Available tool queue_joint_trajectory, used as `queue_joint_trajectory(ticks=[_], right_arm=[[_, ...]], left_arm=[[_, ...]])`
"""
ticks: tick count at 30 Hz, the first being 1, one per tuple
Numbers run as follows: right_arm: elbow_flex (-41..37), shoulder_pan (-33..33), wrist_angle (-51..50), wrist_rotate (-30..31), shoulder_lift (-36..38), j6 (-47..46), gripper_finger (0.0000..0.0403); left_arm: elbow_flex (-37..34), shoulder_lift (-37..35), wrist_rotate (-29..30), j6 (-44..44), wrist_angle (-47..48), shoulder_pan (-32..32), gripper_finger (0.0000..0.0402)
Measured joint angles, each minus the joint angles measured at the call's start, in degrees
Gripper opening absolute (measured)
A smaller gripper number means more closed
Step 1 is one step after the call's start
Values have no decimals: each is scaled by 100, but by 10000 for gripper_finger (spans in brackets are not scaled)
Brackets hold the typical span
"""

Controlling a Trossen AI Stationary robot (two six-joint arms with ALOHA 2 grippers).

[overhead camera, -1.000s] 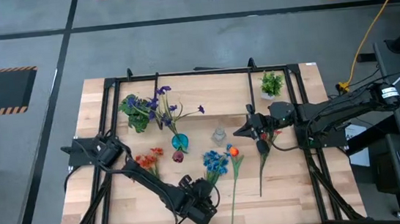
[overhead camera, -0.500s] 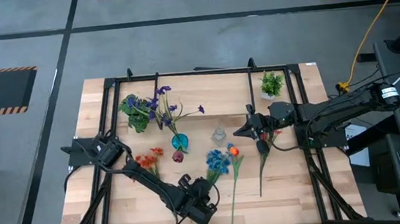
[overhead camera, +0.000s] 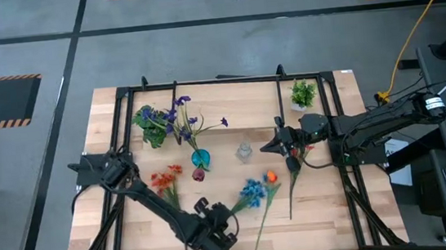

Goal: Pick and place flowers into a vace then onto a shelf
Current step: Put the blue flowers into the transparent blue vase

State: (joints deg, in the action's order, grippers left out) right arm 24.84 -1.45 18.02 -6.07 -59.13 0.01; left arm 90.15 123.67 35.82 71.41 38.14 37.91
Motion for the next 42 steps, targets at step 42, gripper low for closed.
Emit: queue_joint_trajectory(ticks=[42], right_arm=[[0, -620, -35, 4, 0, -141, 5]], left_arm=[[13, -1478, 5418, 2955, 5188, 1480, 5]])
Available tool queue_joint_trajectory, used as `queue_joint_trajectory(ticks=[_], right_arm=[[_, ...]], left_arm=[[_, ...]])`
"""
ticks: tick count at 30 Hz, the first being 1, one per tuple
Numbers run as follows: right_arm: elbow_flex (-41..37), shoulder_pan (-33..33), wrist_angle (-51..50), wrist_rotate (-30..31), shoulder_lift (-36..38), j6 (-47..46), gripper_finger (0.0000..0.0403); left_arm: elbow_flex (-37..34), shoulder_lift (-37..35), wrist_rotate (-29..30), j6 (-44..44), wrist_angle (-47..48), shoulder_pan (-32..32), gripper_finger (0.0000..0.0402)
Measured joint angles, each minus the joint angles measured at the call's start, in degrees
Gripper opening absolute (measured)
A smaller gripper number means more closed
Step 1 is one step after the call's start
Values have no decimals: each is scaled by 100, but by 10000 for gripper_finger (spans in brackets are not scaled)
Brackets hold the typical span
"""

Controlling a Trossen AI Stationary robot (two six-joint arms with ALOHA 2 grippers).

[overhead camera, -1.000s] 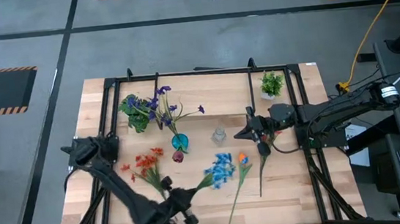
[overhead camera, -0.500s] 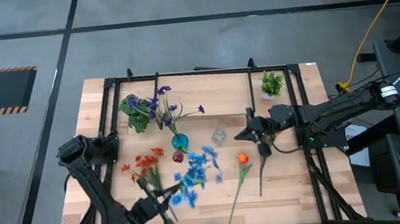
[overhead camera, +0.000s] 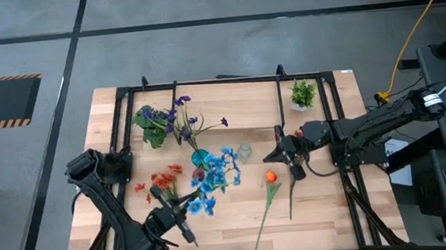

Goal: Pick and place flowers into a vace then onto a shelf
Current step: Put the blue flowers into the transparent blue vase

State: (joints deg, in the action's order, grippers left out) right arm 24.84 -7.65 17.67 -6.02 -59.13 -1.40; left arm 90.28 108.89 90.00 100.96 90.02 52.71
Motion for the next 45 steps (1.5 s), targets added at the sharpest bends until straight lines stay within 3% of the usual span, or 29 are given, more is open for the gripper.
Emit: queue_joint_trajectory(ticks=[6, 10, 20, 30, 35, 38, 42, 45], right_arm=[[0, -12, 0, 0, 0, -7, 5], [0, -12, 2, 0, 0, -7, 5], [0, -12, 2, 0, 0, -82, 5], [0, -240, 2, -4, 0, -127, 5], [0, -427, 7, -4, 0, -110, 5], [0, -497, 7, -2, 0, -104, 5], [0, -506, 9, 0, 0, -108, 5], [0, -504, 17, 2, 0, -65, 5]], left_arm=[[0, -128, -51, 150, -13, -48, 5], [0, -121, -789, -174, -605, -127, 5], [0, -119, -2094, -4330, -3899, -522, 4], [-2, 209, -3158, -7644, -6982, -629, 4], [-9, 205, -3959, -9322, -8344, -636, 4], [-9, 196, -4121, -9997, -8765, -634, 4], [-9, 166, -4192, -10243, -8779, -671, 4], [-9, 86, -4952, -10423, -8761, -851, 3]])
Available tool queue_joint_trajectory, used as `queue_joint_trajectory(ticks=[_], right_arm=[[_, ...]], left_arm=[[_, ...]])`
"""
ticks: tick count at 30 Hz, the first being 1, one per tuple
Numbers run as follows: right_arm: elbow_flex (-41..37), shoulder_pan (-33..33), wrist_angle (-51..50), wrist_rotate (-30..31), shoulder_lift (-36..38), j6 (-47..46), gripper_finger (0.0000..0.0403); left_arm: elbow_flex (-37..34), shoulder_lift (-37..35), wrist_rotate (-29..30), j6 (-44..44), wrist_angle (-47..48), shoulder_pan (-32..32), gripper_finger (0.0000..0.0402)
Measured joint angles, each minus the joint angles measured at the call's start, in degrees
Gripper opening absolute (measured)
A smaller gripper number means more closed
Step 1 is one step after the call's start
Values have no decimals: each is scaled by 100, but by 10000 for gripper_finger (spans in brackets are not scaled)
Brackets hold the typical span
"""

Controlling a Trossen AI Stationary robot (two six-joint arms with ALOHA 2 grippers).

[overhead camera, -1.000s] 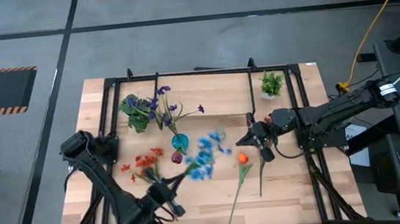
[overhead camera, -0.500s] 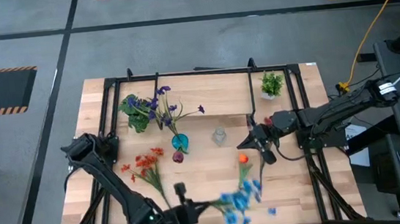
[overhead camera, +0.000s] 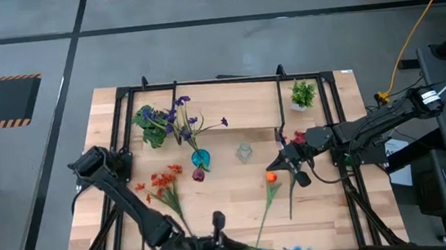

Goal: Pick and place flowers into a vace then onto a shelf
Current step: Put the blue flowers into the transparent blue vase

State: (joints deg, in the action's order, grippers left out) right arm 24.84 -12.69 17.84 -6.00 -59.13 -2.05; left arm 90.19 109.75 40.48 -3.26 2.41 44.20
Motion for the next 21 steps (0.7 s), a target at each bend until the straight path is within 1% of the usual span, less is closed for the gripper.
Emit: queue_joint_trajectory(ticks=[2, 7, 10, 13, 16, 18, 21], right_arm=[[0, 0, 44, 0, 0, 72, 5], [0, 0, 81, 1, 2, 77, 5], [0, 0, 78, 2, 2, 85, 5], [0, 0, 60, 2, 2, 101, 5], [0, 0, 31, 2, 2, 174, 5], [0, 0, 18, 5, 2, 256, 5], [0, 2, 24, 17, 2, 260, 5]], left_arm=[[0, -148, -316, -11, 128, -149, 3], [0, -582, -720, -463, 402, -425, 3], [-15, -861, -706, -713, 525, -402, 3], [-432, -1239, -531, -783, 404, -331, 3], [-1234, -1646, -378, -808, -289, -250, 3], [-1881, -1944, -356, -980, -1072, -208, 3], [-2831, -2439, -222, -1606, -2440, -127, 3]])
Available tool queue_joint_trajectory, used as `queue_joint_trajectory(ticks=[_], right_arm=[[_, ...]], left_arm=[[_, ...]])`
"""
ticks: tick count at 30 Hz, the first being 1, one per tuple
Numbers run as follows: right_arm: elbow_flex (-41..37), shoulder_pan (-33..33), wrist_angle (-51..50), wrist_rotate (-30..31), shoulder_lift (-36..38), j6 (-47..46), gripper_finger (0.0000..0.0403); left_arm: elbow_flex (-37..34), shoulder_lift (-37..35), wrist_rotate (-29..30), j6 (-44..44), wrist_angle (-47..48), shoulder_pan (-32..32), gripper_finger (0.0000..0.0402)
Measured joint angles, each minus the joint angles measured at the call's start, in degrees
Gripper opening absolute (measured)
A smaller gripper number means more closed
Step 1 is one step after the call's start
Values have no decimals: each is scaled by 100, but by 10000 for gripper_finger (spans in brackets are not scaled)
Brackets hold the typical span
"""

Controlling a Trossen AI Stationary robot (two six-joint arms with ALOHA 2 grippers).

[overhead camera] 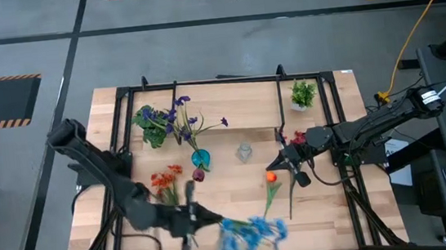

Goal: Pick and place flowers into a vace then onto a shelf
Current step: Put the blue flowers into the transparent blue vase

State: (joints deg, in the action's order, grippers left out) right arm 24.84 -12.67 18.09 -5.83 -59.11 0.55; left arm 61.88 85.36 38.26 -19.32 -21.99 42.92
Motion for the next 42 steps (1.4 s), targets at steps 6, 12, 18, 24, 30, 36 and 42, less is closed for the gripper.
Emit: queue_joint_trajectory(ticks=[6, 12, 18, 24, 30, 36, 42], right_arm=[[0, 0, 0, 60, 0, -1, 5], [0, 0, 0, 187, 0, 96, 5], [0, 7, 4, 629, 0, 125, 5], [0, 9, 38, 1022, 0, 99, 5], [0, 11, 57, 1037, 0, 104, 5], [0, 11, 83, 1198, 0, 140, 5], [0, 11, 94, 1301, 0, 145, 5]], left_arm=[[-1878, -950, 57, -887, -2443, 59, 3], [-3446, -1354, -8, -1620, -4689, 3, 3], [-4433, -1353, -508, -1887, -6526, -187, 3], [-4602, -1353, -301, -1799, -6703, -653, 3], [-4602, -1330, -174, -1331, -6542, -1055, 3], [-4602, -1108, -182, -1120, -6523, -1340, 3], [-4602, -629, -216, -851, -6785, -1564, 3]])
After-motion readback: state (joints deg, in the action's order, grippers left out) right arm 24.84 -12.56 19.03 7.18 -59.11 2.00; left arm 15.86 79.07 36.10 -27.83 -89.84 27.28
